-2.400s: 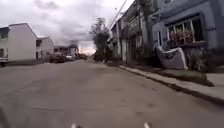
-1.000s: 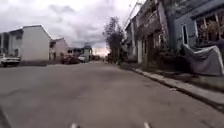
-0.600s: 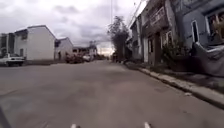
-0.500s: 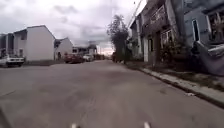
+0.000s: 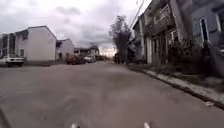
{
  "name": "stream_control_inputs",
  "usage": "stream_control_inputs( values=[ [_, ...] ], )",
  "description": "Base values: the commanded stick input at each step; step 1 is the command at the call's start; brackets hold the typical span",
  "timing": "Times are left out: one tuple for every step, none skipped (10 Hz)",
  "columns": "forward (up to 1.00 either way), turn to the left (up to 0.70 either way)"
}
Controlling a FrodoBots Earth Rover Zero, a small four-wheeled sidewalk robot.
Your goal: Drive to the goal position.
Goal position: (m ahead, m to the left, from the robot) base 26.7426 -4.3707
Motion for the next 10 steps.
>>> stream_control_inputs(
  values=[
    [0.7, 0.0],
    [0.7, 0.0],
    [0.7, 0.0],
    [0.7, 0.03],
    [0.7, 0.09],
    [0.7, 0.06],
    [0.7, 0.06],
    [0.7, 0.03],
    [0.7, 0.0],
    [0.7, 0.0]
  ],
)
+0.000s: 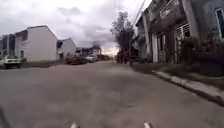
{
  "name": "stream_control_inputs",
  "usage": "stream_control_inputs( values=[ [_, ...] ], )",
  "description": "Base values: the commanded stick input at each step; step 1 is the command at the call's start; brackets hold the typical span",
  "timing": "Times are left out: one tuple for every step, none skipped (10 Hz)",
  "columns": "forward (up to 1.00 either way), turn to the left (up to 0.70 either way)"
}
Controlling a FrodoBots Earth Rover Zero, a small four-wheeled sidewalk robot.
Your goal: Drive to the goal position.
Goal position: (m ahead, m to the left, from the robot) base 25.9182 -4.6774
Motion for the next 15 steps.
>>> stream_control_inputs(
  values=[
    [0.7, 0.0],
    [0.7, 0.0],
    [0.7, 0.02],
    [0.7, 0.12],
    [0.7, 0.02],
    [0.7, -0.06],
    [0.7, -0.15],
    [0.7, 0.04],
    [0.7, 0.0],
    [0.7, 0.0],
    [0.7, 0.0],
    [0.7, 0.0],
    [0.7, 0.0],
    [0.7, 0.0],
    [0.7, 0.0]
  ],
)
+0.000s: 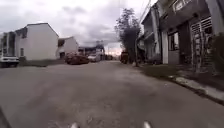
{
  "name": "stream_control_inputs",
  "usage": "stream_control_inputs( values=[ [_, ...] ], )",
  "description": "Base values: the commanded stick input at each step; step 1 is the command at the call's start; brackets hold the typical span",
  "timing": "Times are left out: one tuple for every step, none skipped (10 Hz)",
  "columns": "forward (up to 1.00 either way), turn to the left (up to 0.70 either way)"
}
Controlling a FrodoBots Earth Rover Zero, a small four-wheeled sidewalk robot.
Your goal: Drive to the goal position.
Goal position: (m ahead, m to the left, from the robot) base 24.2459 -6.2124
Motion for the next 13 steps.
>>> stream_control_inputs(
  values=[
    [0.7, 0.0],
    [0.7, 0.0],
    [0.7, 0.04],
    [0.7, -0.33],
    [0.7, -0.35],
    [0.7, -0.35],
    [0.7, -0.35],
    [0.7, -0.35],
    [0.7, 0.13],
    [0.7, 0.08],
    [0.7, 0.0],
    [0.7, 0.0],
    [0.7, -0.34]
  ],
)
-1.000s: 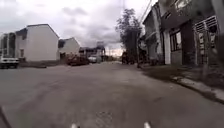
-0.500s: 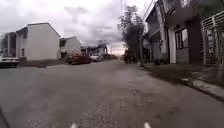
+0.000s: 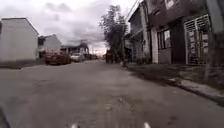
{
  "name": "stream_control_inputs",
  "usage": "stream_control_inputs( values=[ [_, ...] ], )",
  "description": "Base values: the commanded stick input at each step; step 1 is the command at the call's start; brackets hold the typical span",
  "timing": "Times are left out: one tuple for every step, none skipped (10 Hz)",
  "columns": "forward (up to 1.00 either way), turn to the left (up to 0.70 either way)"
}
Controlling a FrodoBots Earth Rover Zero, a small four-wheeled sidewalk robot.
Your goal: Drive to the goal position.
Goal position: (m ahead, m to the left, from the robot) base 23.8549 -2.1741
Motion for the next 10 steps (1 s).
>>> stream_control_inputs(
  values=[
    [0.7, -0.35],
    [0.7, -0.31],
    [0.7, 0.12],
    [0.7, 0.02],
    [0.7, 0.0],
    [0.7, 0.0],
    [0.7, 0.0],
    [0.7, 0.0],
    [0.7, 0.0],
    [0.7, 0.0]
  ],
)
